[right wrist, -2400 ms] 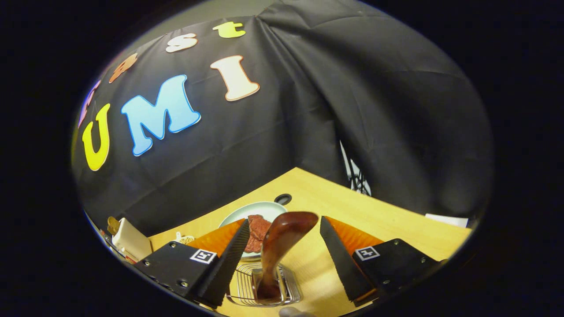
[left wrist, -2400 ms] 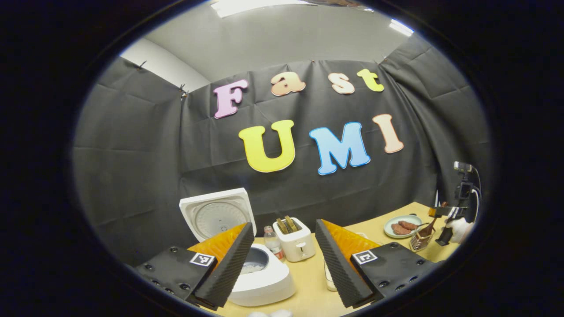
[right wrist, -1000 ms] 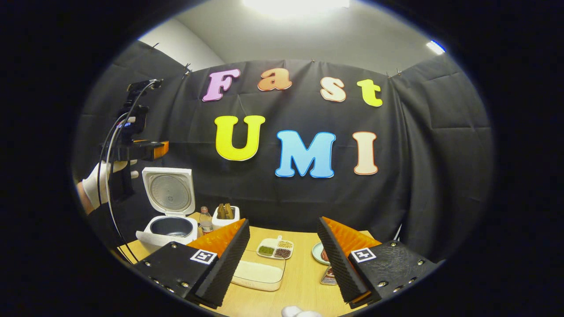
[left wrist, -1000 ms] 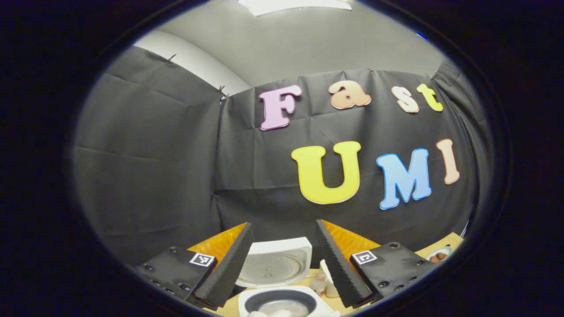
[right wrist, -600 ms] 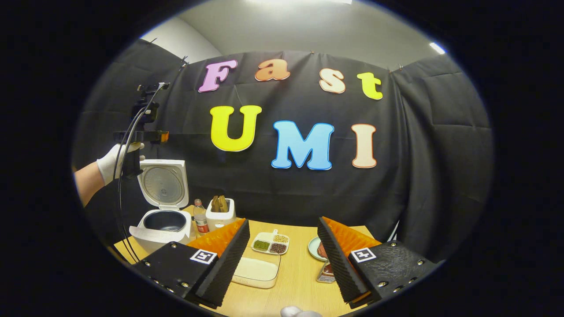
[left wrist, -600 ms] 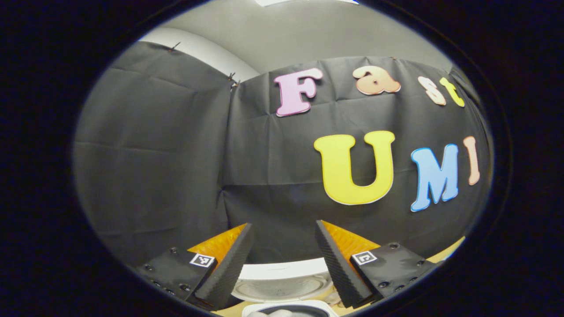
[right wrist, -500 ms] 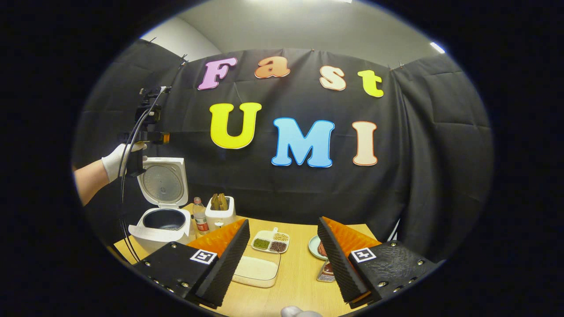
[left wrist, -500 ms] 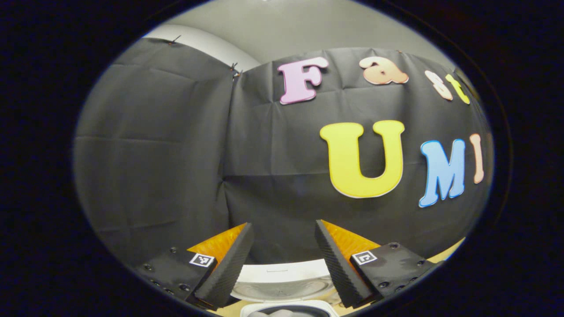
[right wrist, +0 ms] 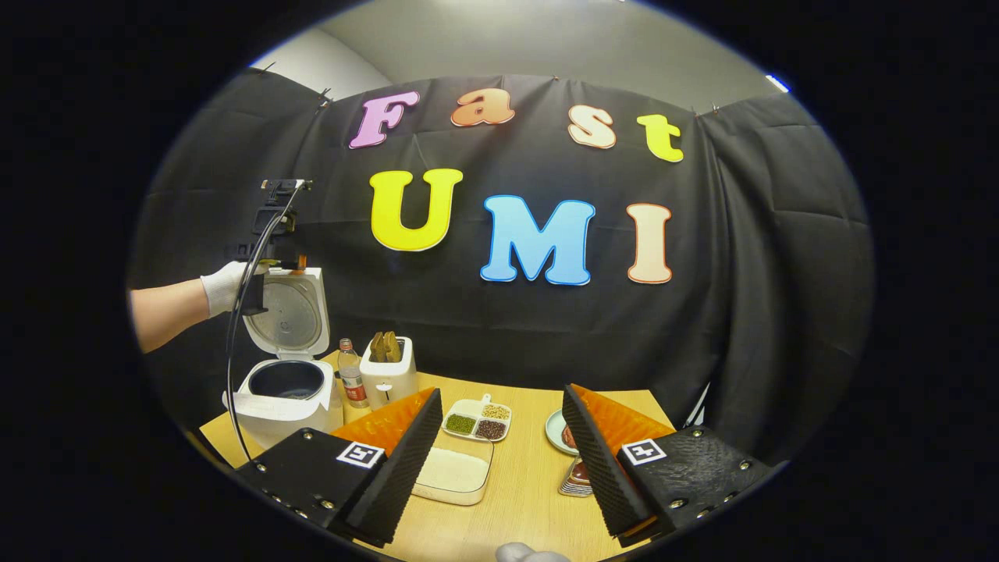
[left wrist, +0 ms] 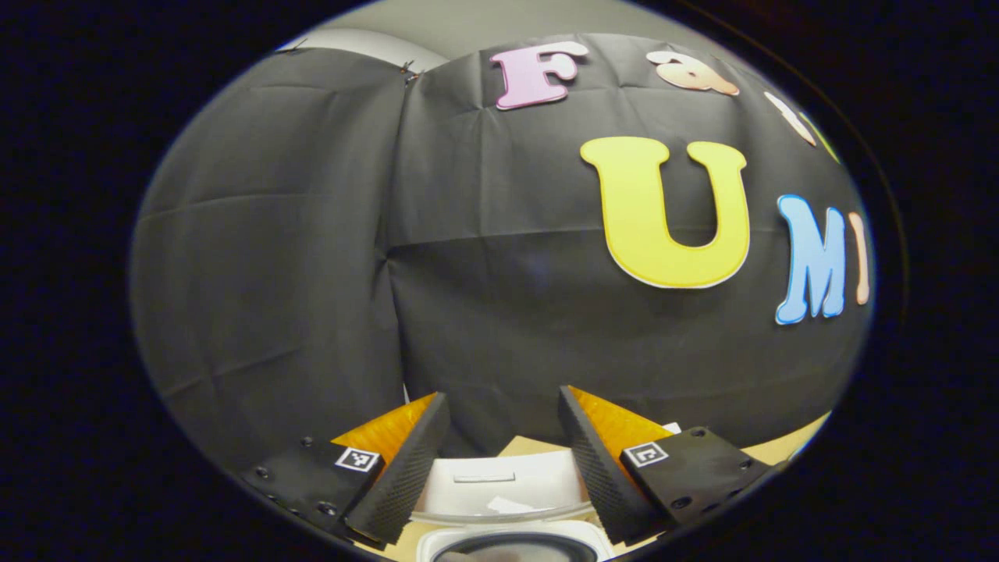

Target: Close the left gripper, press the button to open the rice cooker; take a wooden spoon from the chopstick holder with the right hand, scoop a spoonful of rice and pour it into the rice cooker, then put the wooden spoon back into the chopstick holder.

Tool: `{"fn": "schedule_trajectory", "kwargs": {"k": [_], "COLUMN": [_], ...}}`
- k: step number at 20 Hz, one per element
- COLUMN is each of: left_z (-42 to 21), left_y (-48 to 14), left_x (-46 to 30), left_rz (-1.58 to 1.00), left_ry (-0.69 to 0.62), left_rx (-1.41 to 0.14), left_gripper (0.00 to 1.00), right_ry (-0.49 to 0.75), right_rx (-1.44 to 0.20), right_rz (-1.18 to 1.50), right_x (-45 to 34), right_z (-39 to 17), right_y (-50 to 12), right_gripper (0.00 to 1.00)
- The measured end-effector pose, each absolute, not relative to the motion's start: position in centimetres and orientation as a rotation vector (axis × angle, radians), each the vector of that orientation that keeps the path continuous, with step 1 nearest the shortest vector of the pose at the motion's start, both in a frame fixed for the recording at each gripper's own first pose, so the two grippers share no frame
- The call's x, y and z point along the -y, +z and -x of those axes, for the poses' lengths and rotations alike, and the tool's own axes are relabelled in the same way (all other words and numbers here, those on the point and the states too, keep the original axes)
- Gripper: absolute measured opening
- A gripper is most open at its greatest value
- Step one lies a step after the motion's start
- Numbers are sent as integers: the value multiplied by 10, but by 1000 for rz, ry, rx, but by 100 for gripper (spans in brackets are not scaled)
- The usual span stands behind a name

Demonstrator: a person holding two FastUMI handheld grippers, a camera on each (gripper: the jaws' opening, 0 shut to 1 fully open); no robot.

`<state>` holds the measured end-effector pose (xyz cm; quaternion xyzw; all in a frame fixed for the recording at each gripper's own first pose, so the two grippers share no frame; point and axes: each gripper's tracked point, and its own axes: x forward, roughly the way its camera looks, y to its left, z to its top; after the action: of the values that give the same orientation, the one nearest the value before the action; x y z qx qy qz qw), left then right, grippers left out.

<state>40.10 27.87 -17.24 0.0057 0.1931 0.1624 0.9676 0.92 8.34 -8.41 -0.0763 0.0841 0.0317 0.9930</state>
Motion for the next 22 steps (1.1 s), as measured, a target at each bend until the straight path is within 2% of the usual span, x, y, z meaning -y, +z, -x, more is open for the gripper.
{"fn": "schedule_trajectory", "kwargs": {"k": [5,12,18,22], "left_z": [-375,-306,-230,-202], "left_y": [-176,-188,-266,-291], "left_x": [-270,-243,-215,-211], "left_rz": [20,19,-20,-82], "left_ry": [301,262,212,185], "left_rx": [-469,-579,-798,-887], "left_gripper": [99,98,98,100], "right_ry": [96,144,189,208], "right_rx": [-163,-173,-178,-200], "right_rz": [110,73,81,62], "right_x": [-85,-79,-77,-73], "right_z": [-8,-2,8,13], "right_y": [-85,-93,-99,-105], "right_gripper": [95,95,95,95]}}
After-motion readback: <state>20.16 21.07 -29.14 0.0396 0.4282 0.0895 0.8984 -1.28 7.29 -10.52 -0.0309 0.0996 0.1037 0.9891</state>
